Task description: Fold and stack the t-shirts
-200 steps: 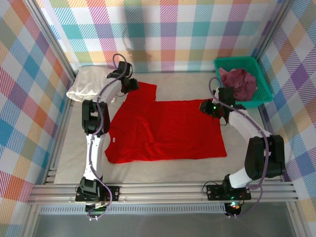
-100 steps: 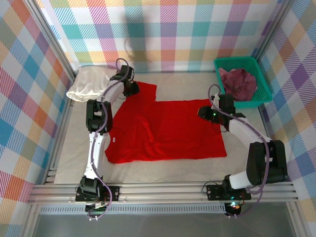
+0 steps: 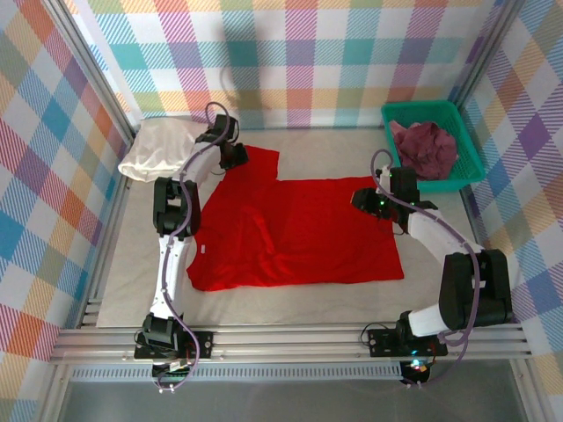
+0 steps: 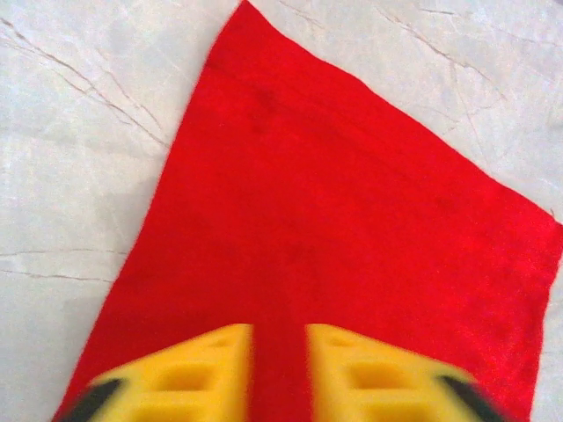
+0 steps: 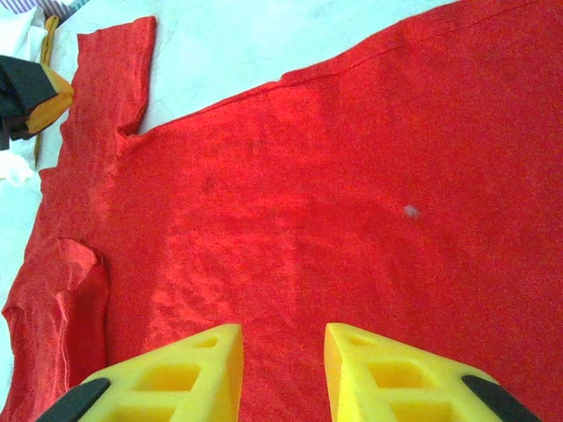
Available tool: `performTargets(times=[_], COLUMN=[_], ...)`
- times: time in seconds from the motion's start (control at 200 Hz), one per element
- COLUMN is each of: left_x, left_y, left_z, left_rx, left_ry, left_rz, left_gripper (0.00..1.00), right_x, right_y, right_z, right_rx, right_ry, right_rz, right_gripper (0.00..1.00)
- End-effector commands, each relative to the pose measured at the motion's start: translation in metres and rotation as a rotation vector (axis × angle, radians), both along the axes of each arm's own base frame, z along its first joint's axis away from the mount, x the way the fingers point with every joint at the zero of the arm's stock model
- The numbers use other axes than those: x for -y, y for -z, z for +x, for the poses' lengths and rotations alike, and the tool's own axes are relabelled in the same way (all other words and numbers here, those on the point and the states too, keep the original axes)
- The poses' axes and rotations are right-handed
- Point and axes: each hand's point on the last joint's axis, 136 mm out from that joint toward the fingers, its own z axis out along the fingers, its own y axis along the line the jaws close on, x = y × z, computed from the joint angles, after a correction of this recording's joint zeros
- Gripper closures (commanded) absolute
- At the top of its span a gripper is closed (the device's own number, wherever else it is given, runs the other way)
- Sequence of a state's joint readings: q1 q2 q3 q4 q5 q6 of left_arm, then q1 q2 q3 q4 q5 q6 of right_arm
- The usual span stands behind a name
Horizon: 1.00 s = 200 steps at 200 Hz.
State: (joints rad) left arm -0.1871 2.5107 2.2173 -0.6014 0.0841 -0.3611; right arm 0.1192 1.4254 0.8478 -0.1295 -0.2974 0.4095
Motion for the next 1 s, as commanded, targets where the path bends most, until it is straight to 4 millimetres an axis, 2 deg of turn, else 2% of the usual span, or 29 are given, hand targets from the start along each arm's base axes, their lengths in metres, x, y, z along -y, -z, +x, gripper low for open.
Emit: performTargets(times=[0.0, 0.155, 0.395, 0.66, 0.995], left_x=[-0.016, -0.025, -0.023, -0.032, -0.007], left_y=[-0.055, -0.064, -0.034, -0.006, 0.023], left_z=[0.015, 0.031, 0.052, 0.072, 0.083], left_rx=[0.114, 0.145, 0.148, 0.174, 0.183], left_ry=[-0.045, -0.048, -0.031, -0.098, -0.057], left_rz=[0.047, 0.067, 0.026, -0.058, -0.214], left_gripper=[0.51, 0.52, 0.47, 0.41, 0.39], right_x=[-0.004, -0.003, -0.008, -0.01, -0.008], right_y=[-0.019, -0.025, -0.036, -0.047, -0.059], right_z=[-0.001, -0.001, 0.001, -0.005, -0.015], right_rx=[0.039, 0.055, 0.065, 0.08, 0.102], right_ry=[-0.018, -0.016, -0.026, -0.043, -0.047], right_rz=[0.008, 0.008, 0.042, 0.048, 0.041], right_gripper=[0.7, 0.7, 0.7, 0.7, 0.7])
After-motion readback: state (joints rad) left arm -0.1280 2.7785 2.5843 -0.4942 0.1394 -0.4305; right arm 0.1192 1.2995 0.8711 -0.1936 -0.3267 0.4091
